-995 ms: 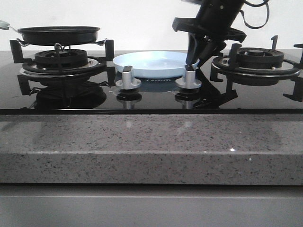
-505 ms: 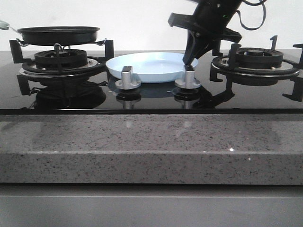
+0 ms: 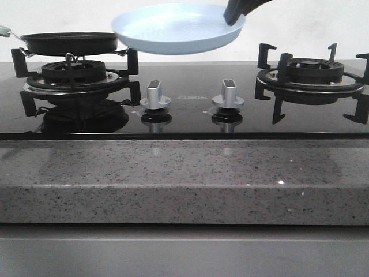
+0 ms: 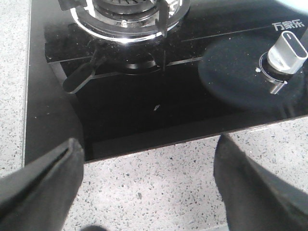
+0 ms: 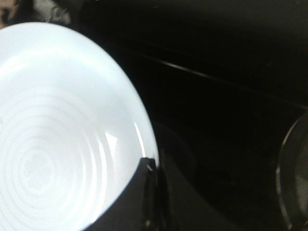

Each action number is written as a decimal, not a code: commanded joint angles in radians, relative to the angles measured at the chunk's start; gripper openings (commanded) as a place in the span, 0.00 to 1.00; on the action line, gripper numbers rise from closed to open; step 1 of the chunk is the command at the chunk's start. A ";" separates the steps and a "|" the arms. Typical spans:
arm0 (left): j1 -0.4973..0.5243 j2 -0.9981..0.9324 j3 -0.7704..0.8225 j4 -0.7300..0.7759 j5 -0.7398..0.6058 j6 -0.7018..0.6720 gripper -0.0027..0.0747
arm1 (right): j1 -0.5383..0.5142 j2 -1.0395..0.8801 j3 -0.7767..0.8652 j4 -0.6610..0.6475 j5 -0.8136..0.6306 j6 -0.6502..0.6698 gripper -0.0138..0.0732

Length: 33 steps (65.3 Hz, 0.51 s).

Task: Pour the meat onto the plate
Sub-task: 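Grasp the plate rim with the right gripper and lift it up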

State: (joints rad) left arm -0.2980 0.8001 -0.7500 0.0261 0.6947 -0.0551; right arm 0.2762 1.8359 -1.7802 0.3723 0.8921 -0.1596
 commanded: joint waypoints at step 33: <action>-0.007 -0.002 -0.026 -0.002 -0.072 -0.002 0.75 | 0.042 -0.300 0.450 0.036 -0.213 -0.028 0.03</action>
State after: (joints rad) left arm -0.2980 0.8001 -0.7500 0.0261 0.6929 -0.0551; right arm 0.3181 1.5811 -1.3227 0.3771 0.7466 -0.1777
